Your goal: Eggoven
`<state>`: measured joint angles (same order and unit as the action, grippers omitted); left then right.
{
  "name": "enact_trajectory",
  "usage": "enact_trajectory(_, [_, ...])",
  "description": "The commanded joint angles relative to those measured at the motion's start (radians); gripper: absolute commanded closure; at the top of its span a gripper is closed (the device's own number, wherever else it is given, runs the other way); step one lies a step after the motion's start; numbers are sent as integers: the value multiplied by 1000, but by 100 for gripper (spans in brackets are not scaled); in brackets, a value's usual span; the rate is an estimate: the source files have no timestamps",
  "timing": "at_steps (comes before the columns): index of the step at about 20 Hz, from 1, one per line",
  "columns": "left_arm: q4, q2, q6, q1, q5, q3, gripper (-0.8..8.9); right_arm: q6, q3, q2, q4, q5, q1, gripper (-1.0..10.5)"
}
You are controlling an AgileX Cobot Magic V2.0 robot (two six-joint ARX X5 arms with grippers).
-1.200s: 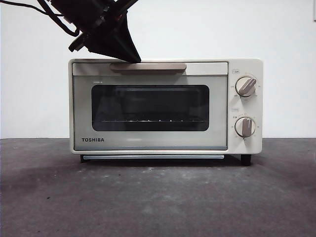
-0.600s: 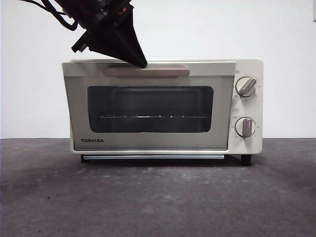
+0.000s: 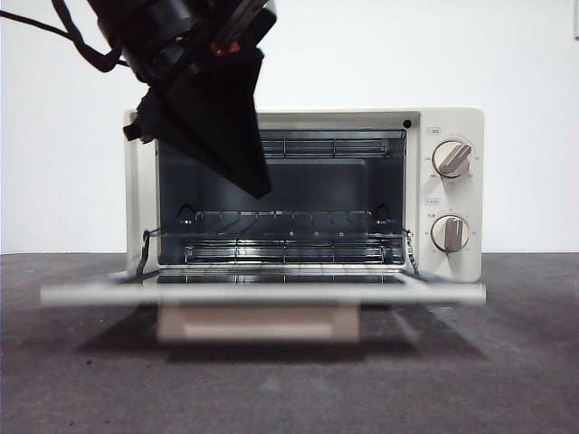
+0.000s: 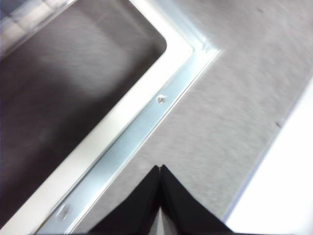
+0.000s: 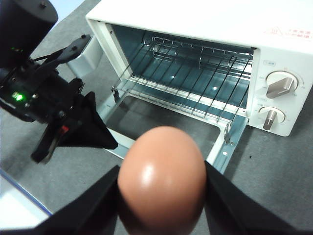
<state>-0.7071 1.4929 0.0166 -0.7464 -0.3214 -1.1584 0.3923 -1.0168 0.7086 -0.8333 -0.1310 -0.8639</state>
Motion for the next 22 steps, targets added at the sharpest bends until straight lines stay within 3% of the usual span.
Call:
enact_trajectory(1, [7, 2, -1, -7, -3, -15, 806, -11, -21, 25, 11, -2, -11, 944])
enact_trajectory(7, [39, -120, 18, 32, 117, -15, 806, -10, -21, 180, 100, 20, -8, 944])
enact_trajectory(13, [-19, -359, 3, 196, 122, -13, 807, -11, -21, 443, 315, 172, 99, 944])
enact_trajectory(15, [-66, -429, -24, 273, 74, -11, 807, -8, -21, 529, 388, 215, 144, 944])
enact_trajectory(17, [-94, -484, -44, 365, -41, -5, 807, -7, -21, 612, 461, 248, 179, 944])
enact_trajectory(22, [-91, -573, -54, 606, -252, 85, 807, -4, -21, 756, 605, 266, 230, 944])
